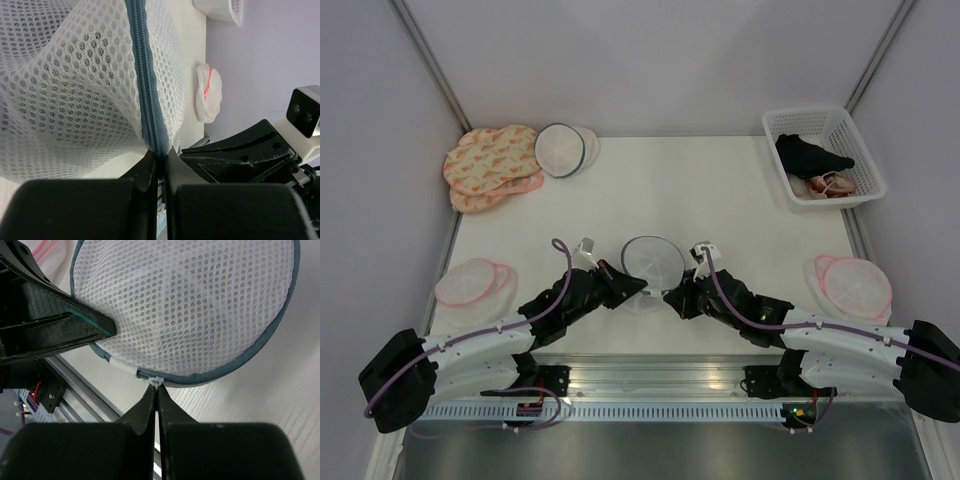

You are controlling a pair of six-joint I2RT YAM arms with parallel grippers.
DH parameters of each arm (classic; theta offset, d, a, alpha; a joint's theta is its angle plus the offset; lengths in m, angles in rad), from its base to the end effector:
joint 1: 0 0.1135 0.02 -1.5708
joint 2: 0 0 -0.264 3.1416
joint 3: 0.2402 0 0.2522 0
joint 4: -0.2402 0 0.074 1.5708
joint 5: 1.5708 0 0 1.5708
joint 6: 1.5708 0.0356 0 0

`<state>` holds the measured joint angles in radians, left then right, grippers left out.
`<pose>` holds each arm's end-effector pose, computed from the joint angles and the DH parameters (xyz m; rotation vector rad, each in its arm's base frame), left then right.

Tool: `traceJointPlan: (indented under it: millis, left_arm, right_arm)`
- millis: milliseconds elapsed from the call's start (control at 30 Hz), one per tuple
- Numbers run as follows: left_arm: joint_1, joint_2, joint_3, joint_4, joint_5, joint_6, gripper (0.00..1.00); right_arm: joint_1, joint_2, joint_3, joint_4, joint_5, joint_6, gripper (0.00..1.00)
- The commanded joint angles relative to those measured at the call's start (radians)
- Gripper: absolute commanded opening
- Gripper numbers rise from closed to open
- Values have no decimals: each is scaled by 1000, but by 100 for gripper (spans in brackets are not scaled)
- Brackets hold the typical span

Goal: Unzip the laundry bag and remove the bra

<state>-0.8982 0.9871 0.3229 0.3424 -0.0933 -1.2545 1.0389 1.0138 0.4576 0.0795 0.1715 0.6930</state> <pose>0.1323 -0.1608 0.1954 -0.4501 2.0933 -1.3102 0.1153 0.1840 0.2092 -0.2604 2.1484 0.8822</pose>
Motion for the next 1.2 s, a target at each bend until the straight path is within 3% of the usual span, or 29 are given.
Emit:
traceJointPlan:
  millis: [0, 233, 433, 700, 833, 933, 1167]
  left_arm:
    - [-2, -50, -13, -28, 29, 72, 2]
    - [25, -185, -10, -209, 32, 145, 2]
    - [65, -260, -19, -332, 89, 202, 2]
    - [126, -211, 76, -425, 220, 391, 2]
    - [203, -50, 117, -347, 292, 455, 2]
    - [294, 51, 136, -200, 382, 464, 2]
    - [415, 433, 323, -71, 460, 498, 2]
  right_arm:
    - [-2, -37, 42, -64, 31, -27, 0]
    - [0, -9, 78, -256, 54, -79, 1]
    - [-3, 43, 110, -372, 166, -98, 0]
    - [-37, 72, 150, -460, 292, -121, 0]
    - [-43, 71, 150, -458, 292, -128, 1]
    - [-43, 60, 139, -425, 243, -141, 0]
    - [-43, 45, 93, -295, 19, -168, 0]
